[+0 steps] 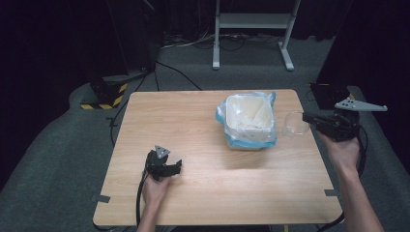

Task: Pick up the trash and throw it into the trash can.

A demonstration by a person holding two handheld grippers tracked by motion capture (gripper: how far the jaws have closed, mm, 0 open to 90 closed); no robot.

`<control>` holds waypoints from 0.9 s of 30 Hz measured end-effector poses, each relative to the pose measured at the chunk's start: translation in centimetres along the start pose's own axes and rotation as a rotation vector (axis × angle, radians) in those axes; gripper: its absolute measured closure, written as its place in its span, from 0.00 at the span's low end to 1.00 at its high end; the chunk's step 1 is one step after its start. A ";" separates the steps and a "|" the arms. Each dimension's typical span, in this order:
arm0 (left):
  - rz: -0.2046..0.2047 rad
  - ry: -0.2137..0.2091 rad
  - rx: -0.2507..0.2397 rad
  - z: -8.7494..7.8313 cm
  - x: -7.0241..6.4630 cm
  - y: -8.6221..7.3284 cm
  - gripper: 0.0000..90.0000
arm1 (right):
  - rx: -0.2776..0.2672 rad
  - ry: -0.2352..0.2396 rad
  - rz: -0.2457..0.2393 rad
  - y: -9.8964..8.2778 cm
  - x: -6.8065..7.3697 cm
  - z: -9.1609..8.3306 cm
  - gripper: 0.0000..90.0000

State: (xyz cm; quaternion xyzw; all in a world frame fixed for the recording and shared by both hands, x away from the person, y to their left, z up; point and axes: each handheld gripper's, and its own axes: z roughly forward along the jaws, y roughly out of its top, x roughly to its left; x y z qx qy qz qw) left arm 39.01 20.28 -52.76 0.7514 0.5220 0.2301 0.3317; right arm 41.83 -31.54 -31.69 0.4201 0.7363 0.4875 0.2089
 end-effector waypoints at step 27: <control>-0.002 0.000 0.000 0.0 0.0 0.0 0.24 | -0.064 0.092 0.005 3.9 0.9 4.9 0.95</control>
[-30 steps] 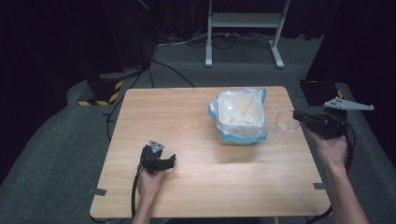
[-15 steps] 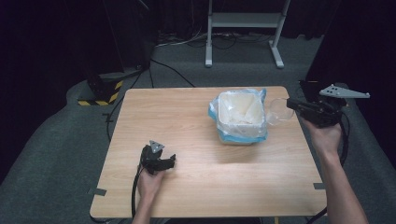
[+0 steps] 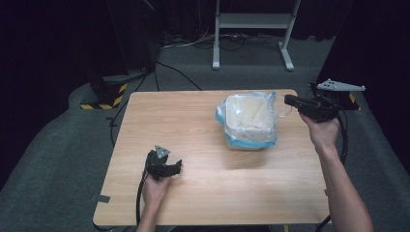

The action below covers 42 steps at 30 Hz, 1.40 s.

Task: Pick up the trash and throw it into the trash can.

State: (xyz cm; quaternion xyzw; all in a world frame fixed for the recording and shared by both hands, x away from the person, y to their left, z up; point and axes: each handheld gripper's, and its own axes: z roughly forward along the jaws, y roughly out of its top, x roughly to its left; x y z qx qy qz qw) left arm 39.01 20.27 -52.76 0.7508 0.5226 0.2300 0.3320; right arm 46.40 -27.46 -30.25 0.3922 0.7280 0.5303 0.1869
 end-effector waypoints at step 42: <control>0.001 0.001 0.000 0.0 0.0 0.0 0.24 | 0.093 -0.025 0.031 -3.5 -0.1 8.8 0.94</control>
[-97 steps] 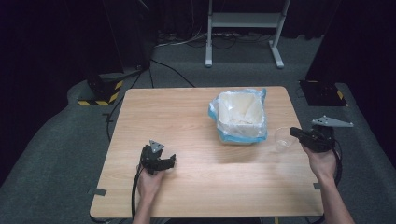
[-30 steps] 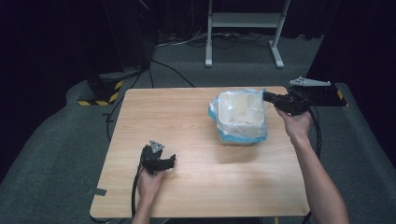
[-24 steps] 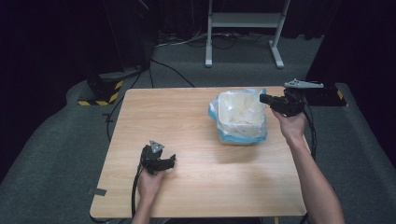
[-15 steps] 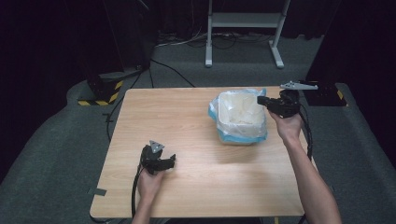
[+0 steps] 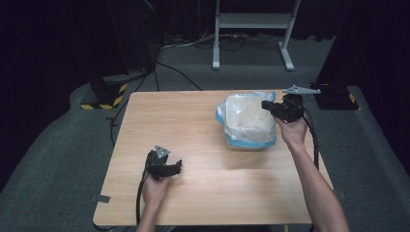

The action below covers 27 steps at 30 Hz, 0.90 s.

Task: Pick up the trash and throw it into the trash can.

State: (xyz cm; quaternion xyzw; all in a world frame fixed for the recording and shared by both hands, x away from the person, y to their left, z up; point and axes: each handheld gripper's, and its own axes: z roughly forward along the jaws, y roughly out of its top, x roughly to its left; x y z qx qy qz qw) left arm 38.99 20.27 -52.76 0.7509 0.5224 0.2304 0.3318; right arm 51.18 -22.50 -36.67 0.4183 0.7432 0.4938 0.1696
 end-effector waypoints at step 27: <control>0.000 0.000 0.000 0.0 0.0 0.0 0.24 | 0.018 -0.051 -0.054 -0.2 0.8 -0.2 0.68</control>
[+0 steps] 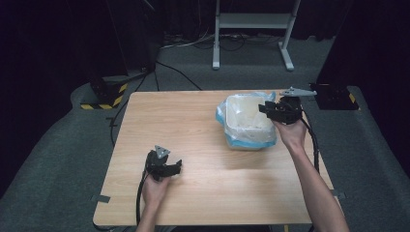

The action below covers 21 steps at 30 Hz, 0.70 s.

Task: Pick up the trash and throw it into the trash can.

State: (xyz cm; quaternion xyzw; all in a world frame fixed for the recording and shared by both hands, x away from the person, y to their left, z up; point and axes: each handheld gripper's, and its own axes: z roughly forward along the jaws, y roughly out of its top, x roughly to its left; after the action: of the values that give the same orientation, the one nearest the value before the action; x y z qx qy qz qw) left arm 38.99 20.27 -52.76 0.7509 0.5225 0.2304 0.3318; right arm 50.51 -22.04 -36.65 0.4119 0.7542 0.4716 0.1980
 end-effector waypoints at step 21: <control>-0.001 0.000 0.000 0.0 0.0 0.0 0.24 | -0.091 -0.010 0.082 -2.0 -1.4 -5.0 0.60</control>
State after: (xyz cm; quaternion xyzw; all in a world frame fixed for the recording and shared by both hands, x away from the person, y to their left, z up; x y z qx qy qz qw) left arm 39.00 20.28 -52.76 0.7507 0.5227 0.2302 0.3321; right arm 47.08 -26.34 -36.13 0.4353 0.7135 0.5110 0.2008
